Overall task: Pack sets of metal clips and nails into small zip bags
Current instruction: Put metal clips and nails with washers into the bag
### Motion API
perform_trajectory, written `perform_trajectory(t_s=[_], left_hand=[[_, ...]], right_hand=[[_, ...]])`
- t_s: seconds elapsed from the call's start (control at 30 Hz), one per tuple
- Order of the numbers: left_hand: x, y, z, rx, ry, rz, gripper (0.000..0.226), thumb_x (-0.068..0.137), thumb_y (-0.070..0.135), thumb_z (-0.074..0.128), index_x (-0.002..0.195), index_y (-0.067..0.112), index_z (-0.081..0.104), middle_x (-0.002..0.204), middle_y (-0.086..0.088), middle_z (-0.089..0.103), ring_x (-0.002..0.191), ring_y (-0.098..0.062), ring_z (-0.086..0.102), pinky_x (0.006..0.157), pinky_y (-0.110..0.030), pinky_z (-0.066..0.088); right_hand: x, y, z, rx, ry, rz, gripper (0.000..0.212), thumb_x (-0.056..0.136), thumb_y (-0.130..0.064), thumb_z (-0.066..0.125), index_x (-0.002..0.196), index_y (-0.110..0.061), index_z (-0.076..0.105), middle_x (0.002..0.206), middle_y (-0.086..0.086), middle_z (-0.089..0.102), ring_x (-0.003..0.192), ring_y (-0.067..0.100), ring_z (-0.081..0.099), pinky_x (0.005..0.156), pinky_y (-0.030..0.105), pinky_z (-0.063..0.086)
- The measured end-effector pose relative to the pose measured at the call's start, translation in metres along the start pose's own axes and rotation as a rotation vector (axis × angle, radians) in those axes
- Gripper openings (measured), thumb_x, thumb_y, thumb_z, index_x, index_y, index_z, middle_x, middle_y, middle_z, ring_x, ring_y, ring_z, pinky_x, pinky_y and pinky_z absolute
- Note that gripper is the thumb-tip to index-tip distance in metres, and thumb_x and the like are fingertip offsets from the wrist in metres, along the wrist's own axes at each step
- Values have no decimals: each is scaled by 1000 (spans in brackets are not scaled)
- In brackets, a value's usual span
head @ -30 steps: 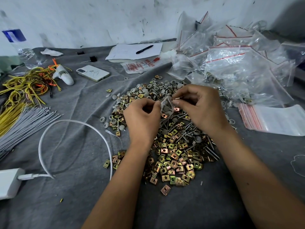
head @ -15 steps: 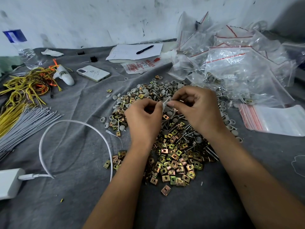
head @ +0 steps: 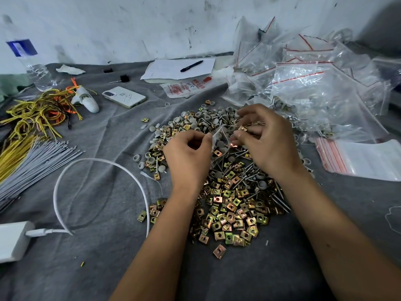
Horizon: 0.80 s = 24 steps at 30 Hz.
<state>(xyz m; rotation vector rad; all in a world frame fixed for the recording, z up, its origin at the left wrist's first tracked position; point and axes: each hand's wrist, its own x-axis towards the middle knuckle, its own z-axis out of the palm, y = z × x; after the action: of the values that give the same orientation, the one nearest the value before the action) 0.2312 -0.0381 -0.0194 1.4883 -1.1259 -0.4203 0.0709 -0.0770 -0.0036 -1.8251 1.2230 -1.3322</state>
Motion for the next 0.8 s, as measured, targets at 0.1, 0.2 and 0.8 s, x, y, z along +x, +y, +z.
perform_trajectory(t_s=[0.1, 0.2, 0.8], left_hand=[[0, 0, 0, 14, -8, 14, 13, 92, 22, 77, 79, 24, 78, 70, 11, 71, 61, -2, 62, 56, -15, 44], [-1, 1, 1, 20, -15, 32, 17, 92, 20, 77, 76, 28, 75, 67, 13, 69, 58, 0, 60, 54, -11, 41], [-1, 1, -1, 32, -1, 17, 14, 92, 23, 76, 78, 24, 77, 69, 11, 70, 61, -2, 62, 58, -18, 45]], right_hand=[[-3, -3, 2, 107, -3, -33, 30, 83, 2, 80, 107, -9, 66, 89, 7, 72, 70, 13, 77, 62, 29, 63], [-6, -3, 4, 74, -6, -88, 21, 80, -6, 85, 94, -6, 69, 78, 4, 74, 60, 13, 74, 53, 28, 60], [3, 8, -18, -320, -510, -175, 17, 82, -44, 82, 76, -29, 77, 68, -14, 68, 61, 6, 62, 56, 18, 44]])
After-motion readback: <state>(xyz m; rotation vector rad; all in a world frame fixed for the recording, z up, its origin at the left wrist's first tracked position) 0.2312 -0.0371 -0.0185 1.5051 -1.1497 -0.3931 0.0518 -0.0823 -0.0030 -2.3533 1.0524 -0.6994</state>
